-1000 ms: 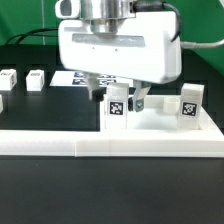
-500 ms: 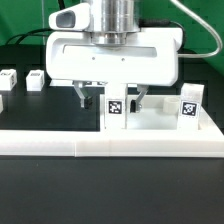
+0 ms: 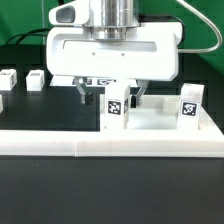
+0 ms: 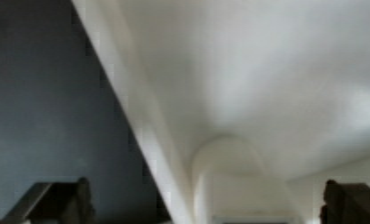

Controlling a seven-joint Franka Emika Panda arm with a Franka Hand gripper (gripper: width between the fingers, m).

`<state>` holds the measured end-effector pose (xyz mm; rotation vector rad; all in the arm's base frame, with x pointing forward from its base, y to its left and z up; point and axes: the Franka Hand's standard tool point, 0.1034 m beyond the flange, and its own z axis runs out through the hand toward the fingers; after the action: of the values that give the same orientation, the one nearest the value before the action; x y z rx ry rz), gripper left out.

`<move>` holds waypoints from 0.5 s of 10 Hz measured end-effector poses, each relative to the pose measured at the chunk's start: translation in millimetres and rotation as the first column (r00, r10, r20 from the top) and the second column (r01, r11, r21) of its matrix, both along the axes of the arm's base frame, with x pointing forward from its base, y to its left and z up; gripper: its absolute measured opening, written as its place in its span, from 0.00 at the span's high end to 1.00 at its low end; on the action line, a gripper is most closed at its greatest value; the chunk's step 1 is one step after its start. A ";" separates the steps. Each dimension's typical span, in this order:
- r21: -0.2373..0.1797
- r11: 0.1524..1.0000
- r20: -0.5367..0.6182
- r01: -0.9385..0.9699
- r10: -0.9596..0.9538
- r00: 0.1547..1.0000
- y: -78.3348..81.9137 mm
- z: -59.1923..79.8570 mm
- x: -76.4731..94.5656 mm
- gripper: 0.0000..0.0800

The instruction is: Assemble square table

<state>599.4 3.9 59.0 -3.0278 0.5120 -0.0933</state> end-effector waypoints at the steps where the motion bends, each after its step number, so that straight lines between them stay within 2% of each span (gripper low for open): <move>1: 0.036 0.999 -0.018 0.017 -0.017 1.000 0.4 11.7 11.3 0.19; 3: 0.043 0.999 -0.002 0.022 -0.022 1.000 -1.5 19.3 29.9 0.19; 5: 0.040 0.999 -0.003 0.024 -0.024 1.000 -1.3 15.4 33.1 0.19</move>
Offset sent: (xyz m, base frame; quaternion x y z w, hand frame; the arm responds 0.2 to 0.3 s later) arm 0.0258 0.0038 0.0054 0.0107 -0.0009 0.0163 0.9998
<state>632.5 2.6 74.4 -2.9836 0.5438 -0.0793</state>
